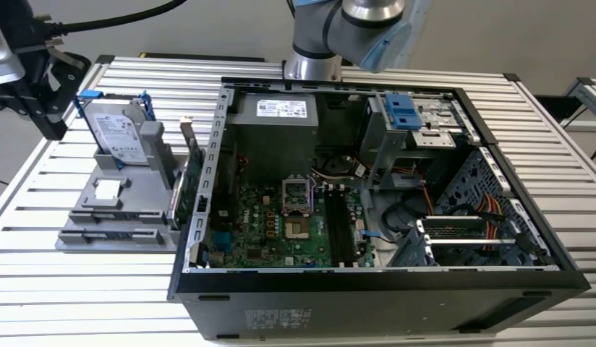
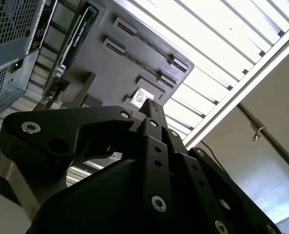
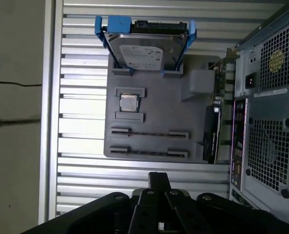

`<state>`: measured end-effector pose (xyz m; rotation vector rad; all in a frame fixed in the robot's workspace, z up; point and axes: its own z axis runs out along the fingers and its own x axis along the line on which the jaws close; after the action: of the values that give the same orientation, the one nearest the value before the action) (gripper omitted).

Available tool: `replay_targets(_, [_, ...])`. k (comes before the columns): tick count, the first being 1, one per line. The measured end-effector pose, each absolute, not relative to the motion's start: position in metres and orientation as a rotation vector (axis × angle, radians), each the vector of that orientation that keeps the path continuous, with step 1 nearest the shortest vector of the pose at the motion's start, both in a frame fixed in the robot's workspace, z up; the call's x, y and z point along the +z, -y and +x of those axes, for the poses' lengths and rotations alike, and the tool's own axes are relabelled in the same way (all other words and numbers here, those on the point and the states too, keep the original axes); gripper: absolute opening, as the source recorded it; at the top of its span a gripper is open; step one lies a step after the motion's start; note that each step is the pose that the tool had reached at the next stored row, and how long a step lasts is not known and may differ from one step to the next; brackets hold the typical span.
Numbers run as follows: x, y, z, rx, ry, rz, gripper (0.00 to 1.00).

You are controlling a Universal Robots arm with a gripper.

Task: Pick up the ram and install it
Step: 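Reach for the ram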

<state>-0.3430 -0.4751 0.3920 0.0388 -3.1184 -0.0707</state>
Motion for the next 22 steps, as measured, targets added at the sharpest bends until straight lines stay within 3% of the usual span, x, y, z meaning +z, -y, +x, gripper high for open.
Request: replay_targets(22, [0.3911, 0.4769, -0.3433, -0.071, 3.122, 0.022, 0.00])
